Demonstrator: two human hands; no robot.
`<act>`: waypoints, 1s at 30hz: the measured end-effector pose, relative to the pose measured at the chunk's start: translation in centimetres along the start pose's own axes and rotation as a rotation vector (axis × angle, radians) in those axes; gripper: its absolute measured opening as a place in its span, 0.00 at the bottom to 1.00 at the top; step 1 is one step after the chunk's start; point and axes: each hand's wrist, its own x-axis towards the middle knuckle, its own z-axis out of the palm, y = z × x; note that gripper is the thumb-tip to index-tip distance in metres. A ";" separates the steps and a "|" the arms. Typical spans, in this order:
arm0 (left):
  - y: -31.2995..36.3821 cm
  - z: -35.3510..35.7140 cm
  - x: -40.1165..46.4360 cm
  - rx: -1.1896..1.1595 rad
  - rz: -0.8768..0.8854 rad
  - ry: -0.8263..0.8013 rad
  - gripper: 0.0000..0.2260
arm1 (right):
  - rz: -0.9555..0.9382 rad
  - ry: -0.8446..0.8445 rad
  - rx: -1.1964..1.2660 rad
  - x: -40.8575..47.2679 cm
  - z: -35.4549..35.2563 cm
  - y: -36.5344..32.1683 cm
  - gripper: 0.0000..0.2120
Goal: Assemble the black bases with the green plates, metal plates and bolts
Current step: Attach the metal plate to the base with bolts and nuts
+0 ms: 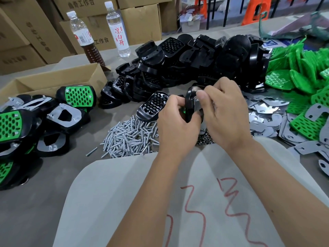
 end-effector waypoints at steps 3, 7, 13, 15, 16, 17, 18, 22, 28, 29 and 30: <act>0.0 0.0 0.0 -0.018 -0.003 -0.003 0.09 | -0.056 -0.083 0.051 -0.2 0.1 0.4 0.09; 0.0 0.1 -0.1 -0.008 0.001 -0.008 0.09 | 0.005 -0.014 -0.007 0.0 0.3 0.2 0.17; -0.1 0.2 -0.1 -0.031 -0.013 -0.003 0.09 | -0.025 -0.065 0.045 -0.2 0.4 0.7 0.14; -0.1 0.2 -0.1 -0.040 -0.020 0.006 0.09 | -0.015 -0.050 0.036 -0.1 0.3 0.6 0.15; -0.1 0.3 -0.1 -0.044 -0.022 0.009 0.09 | -0.029 -0.072 0.057 -0.2 0.3 0.7 0.13; -0.2 0.2 -0.1 -0.046 -0.021 0.010 0.09 | -0.048 -0.100 0.075 -0.4 0.3 0.7 0.09; -0.2 0.2 -0.1 -0.044 -0.019 0.011 0.10 | -0.063 -0.114 0.072 -0.4 0.3 0.7 0.07; -0.2 0.2 -0.1 -0.046 -0.023 0.019 0.10 | -0.033 -0.045 -0.036 -0.2 0.5 0.4 0.12; -0.2 0.1 -0.1 -0.043 0.006 -0.007 0.10 | -0.093 -0.074 -0.018 -0.1 0.6 0.5 0.08; -0.2 0.2 -0.1 -0.029 0.020 -0.011 0.10 | -0.080 -0.049 -0.036 -0.1 0.7 0.3 0.09; -0.2 0.2 -0.1 -0.008 0.037 -0.010 0.09 | -0.058 -0.022 -0.055 -0.1 0.9 0.1 0.10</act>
